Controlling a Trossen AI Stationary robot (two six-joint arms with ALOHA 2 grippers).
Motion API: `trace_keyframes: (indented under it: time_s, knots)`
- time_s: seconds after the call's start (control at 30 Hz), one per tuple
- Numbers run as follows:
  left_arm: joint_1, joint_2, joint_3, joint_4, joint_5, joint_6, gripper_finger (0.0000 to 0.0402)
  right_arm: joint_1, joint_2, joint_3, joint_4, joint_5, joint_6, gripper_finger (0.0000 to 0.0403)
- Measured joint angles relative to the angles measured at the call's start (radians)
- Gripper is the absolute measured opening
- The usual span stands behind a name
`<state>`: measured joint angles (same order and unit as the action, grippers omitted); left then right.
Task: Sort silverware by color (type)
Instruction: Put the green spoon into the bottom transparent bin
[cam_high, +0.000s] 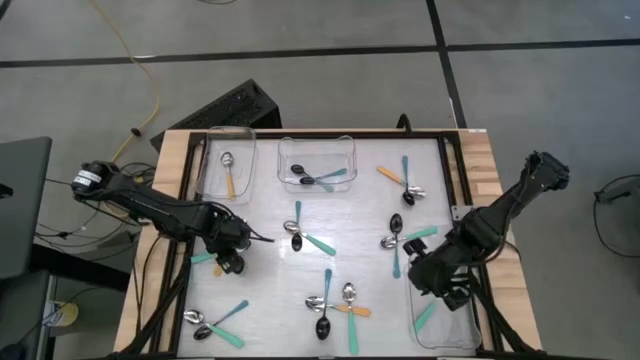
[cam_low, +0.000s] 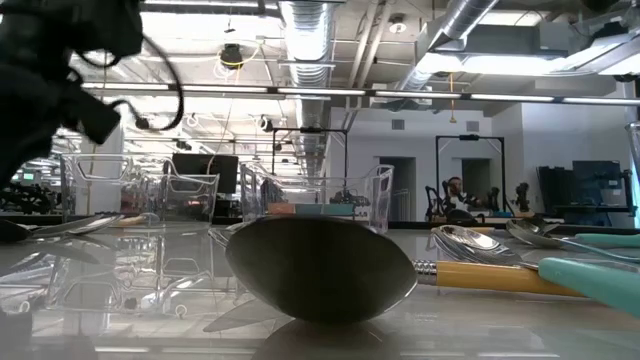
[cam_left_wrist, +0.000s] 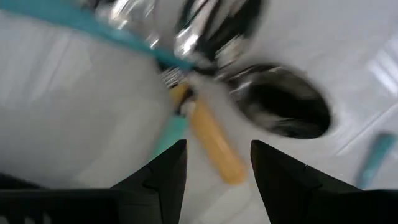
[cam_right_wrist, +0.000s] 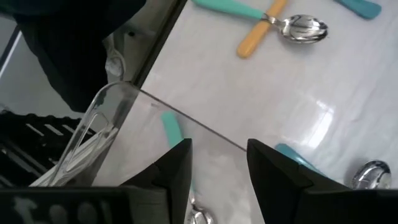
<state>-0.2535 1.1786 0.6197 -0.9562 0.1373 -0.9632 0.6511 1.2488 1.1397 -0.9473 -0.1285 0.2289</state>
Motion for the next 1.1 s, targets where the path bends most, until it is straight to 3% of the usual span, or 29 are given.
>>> trace_keyframes:
  time_s: [0.5,0.63,0.83,1.1]
  knots:
    - [0.001,-0.001,-0.138,0.013,-0.006,-0.001,0.0158,-0.039,0.0,0.0,0.0,-0.001,-0.002,0.0175]
    - [0.001,-0.002,-0.145,0.015,0.001,0.002,0.0125,-0.039,0.0,0.0,-0.001,-0.001,-0.002,0.0175]
    - [0.001,0.0,-0.13,0.012,-0.001,0.027,0.0038,-0.039,0.0,0.0,-0.002,-0.001,-0.001,0.0175]
    - [0.002,0.001,-0.018,0.002,-0.04,0.072,0.004,-0.038,0.0,0.0,-0.001,-0.001,-0.001,0.0175]
